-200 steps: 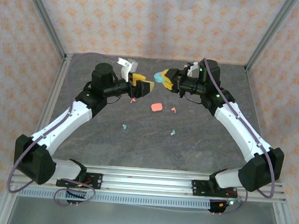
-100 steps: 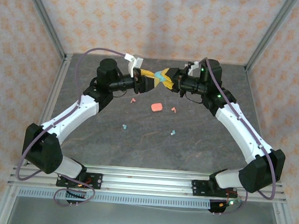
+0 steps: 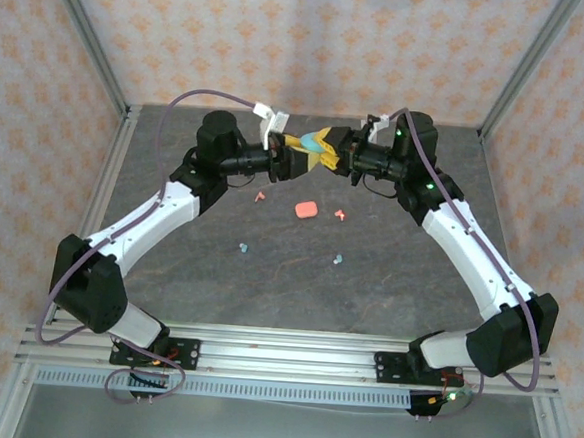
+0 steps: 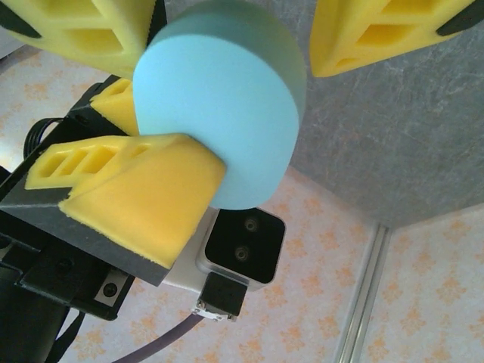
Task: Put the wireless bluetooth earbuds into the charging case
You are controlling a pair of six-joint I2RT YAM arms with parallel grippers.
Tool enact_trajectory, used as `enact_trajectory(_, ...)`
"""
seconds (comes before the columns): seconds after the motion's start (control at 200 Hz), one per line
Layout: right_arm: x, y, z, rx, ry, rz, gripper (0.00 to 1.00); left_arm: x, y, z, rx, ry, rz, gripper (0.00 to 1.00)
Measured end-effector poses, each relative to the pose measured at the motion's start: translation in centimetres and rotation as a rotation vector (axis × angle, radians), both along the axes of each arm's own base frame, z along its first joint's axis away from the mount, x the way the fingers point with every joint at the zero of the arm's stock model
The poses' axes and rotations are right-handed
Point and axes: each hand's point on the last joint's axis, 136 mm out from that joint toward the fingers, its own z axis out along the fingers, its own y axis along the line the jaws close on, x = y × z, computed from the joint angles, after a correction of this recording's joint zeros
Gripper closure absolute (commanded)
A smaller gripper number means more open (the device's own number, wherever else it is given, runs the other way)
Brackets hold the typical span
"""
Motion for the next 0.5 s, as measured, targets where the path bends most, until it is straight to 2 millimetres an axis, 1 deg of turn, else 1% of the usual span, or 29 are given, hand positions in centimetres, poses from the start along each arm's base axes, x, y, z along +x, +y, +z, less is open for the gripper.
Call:
enact_trajectory(0.235,-0.1,0.08,0.22,0.01,0.0,0.007,0.82,-0.12,-0.29,0.6,-0.006,-0.011,-0.014,0.51)
enact_trajectory(0.28,-0.1,0.08,0.25,0.011,0.0,0.007,0.82,-0.12,-0.33,0.69,-0.007,-0.011,-0.016,0.53)
enact_trajectory(0.41,-0.01,0.01,0.33,0.013,-0.001,0.004,0.81,-0.13,-0.47,0.71,-0.008,-0.01,-0.023,0.63)
enact_trajectory(0.5,0.05,-0.06,0.4,0.016,-0.002,0.002,0.78,-0.13,-0.51,0.72,-0.01,-0.006,-0.026,0.69)
